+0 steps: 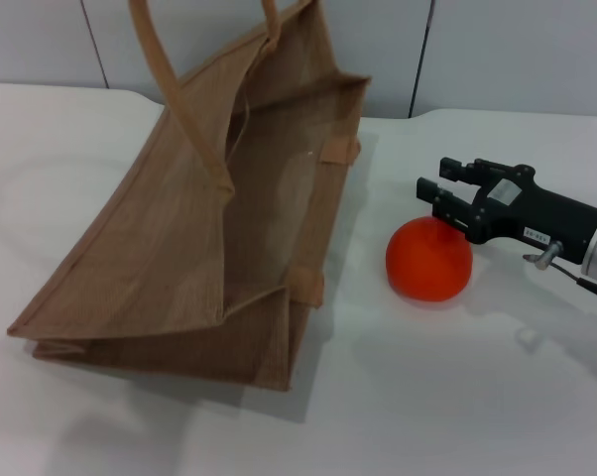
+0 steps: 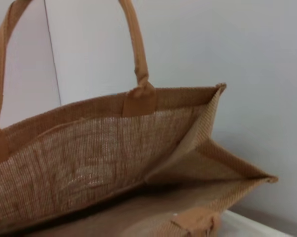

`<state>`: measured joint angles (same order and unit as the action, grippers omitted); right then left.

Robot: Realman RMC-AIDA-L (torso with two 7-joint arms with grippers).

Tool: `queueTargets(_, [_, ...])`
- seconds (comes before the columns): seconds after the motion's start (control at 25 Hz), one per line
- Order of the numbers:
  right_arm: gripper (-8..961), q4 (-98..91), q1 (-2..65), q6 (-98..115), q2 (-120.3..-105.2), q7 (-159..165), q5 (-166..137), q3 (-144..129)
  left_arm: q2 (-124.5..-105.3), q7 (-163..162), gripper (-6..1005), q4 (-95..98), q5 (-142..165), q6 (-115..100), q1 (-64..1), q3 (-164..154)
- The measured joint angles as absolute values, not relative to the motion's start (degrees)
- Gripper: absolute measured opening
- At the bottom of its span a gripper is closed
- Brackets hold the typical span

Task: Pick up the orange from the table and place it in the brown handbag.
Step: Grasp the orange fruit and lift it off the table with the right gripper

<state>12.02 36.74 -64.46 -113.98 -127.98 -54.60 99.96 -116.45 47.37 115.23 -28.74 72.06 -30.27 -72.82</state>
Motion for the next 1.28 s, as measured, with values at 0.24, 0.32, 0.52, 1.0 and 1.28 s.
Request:
queueTargets(0.24, [537, 11.8, 36.2, -64.6, -113.82, -127.2, -54.9, 99.4, -116.46, 47.5, 121, 115.3, -28.2, 72.1, -30.1, -72.6])
queueTargets(0.32, [585, 11.8, 36.0, -64.6, -113.82, -127.2, -55.1, 99.2, -116.46, 47.5, 120, 115.3, -27.5, 72.1, -30.1, -72.7])
queueTargets(0.52, [707, 11.6, 35.7, -62.9, -113.81, -127.2, -55.6, 99.4, -116.47, 47.5, 120, 115.3, -27.1, 72.1, -30.0, -72.7])
queueTargets(1.0, [881, 10.9, 35.8, -61.0, -114.17, -125.2, -59.5, 99.1, -116.54, 47.5, 120, 115.3, -27.1, 72.1, -29.9, -73.1])
queueTargets(1.28, [882, 10.8, 36.1, -56.8, -114.93, -125.0, -62.3, 99.1, -116.54, 47.5, 119, 115.3, -27.1, 72.0, -29.9, -73.1])
